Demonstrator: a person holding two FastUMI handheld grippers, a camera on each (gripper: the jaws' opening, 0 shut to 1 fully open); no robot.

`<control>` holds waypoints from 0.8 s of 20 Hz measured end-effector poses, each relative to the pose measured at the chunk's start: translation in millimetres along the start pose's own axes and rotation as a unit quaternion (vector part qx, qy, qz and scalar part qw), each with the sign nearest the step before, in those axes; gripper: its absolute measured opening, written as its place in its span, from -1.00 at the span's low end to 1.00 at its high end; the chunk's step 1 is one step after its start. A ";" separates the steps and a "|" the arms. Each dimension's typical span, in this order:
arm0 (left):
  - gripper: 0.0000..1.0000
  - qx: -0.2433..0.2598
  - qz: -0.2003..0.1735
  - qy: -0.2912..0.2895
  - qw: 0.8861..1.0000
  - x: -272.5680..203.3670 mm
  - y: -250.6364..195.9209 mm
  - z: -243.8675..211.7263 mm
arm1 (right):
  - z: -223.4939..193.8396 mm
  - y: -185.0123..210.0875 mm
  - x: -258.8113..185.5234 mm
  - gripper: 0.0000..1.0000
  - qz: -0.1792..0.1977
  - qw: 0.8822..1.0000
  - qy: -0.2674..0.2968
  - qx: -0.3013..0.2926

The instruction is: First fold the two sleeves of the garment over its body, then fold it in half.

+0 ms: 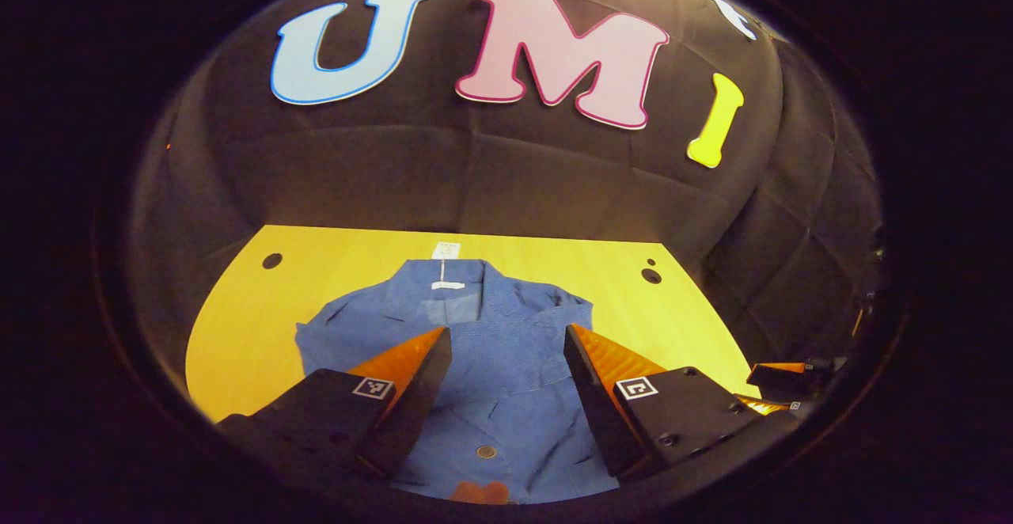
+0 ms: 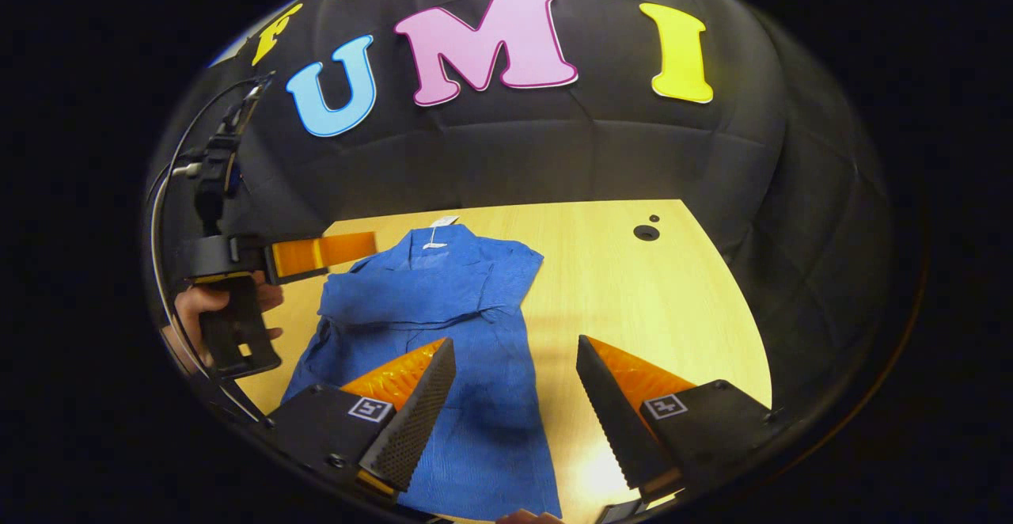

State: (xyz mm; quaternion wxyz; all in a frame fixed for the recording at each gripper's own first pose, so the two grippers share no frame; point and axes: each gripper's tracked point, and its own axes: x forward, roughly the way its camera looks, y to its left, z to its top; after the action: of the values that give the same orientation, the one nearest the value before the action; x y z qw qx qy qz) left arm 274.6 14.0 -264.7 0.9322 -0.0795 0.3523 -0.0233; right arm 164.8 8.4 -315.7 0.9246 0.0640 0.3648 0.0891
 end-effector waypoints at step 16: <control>0.69 -0.046 0.112 0.082 0.989 -119.8 105.1 -139.0 | -62.3 39.5 -30.6 0.99 -0.020 0.998 0.050 -0.016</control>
State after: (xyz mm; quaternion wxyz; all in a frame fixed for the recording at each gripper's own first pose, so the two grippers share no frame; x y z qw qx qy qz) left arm 91.5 111.3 -306.5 0.8921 -0.0802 0.4352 0.0916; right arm 95.5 43.9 -333.4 0.9075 0.0377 0.4107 0.0794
